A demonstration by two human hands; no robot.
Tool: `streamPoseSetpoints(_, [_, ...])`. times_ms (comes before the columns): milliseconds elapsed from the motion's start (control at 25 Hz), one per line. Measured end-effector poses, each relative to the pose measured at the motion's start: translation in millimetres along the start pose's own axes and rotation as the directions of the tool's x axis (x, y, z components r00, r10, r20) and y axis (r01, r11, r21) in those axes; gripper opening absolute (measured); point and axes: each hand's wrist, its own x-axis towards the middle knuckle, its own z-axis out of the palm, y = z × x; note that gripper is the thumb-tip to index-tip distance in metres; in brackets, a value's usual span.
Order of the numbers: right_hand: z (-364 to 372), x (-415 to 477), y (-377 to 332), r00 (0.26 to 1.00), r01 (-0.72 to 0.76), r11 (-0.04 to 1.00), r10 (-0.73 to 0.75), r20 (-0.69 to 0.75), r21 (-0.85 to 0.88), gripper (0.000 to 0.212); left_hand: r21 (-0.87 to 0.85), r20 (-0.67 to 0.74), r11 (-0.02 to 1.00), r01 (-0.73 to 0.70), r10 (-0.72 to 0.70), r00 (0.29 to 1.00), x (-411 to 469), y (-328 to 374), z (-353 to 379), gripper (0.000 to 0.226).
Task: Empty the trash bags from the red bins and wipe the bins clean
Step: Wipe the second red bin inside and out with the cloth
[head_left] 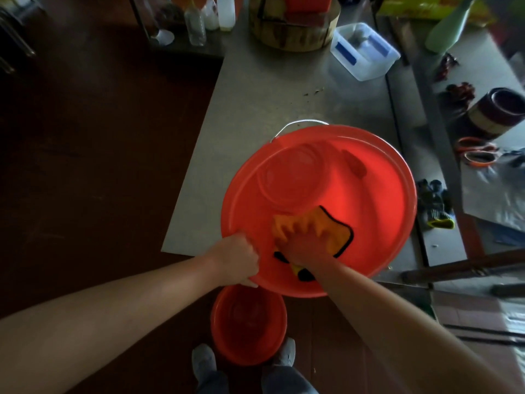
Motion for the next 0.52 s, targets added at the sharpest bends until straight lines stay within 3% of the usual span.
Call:
streamPoseSetpoints(80, [17.8,-7.2,-31.7,0.995,0.059,0.997,-0.063,0.08,0.049,0.065,-0.052,-0.025,0.999,0.009,-0.011,1.0,-1.8,0.5,5.6,0.071])
streamPoseSetpoints(120, [19.6,-7.9,-34.2,0.994,0.091,0.995,-0.093,0.05,0.037,0.064,-0.055,-0.041,0.998,0.026,-0.029,0.999,-3.1,0.9,9.8,0.071])
streamPoseSetpoints(280, [-3.4,-21.1,12.6,0.991,0.082,0.975,-0.102,-0.086,-0.208,0.061,-0.022,-0.079,0.995,0.096,-0.098,0.992,-8.8,12.9,18.1,0.072])
streamPoseSetpoints(400, [-30.3,-16.3,62.5,0.974,0.052,0.869,-0.153,-0.166,-0.492,0.057,0.043,-0.067,0.994,0.101,-0.098,0.993,-11.4,17.4,15.4,0.083])
streamPoseSetpoints(520, [-30.6,-18.3,73.4,0.974,-0.003,0.863,-0.112,-0.197,-0.505,0.055,0.033,-0.042,0.994,0.104,-0.102,0.994,-6.2,19.8,11.0,0.08])
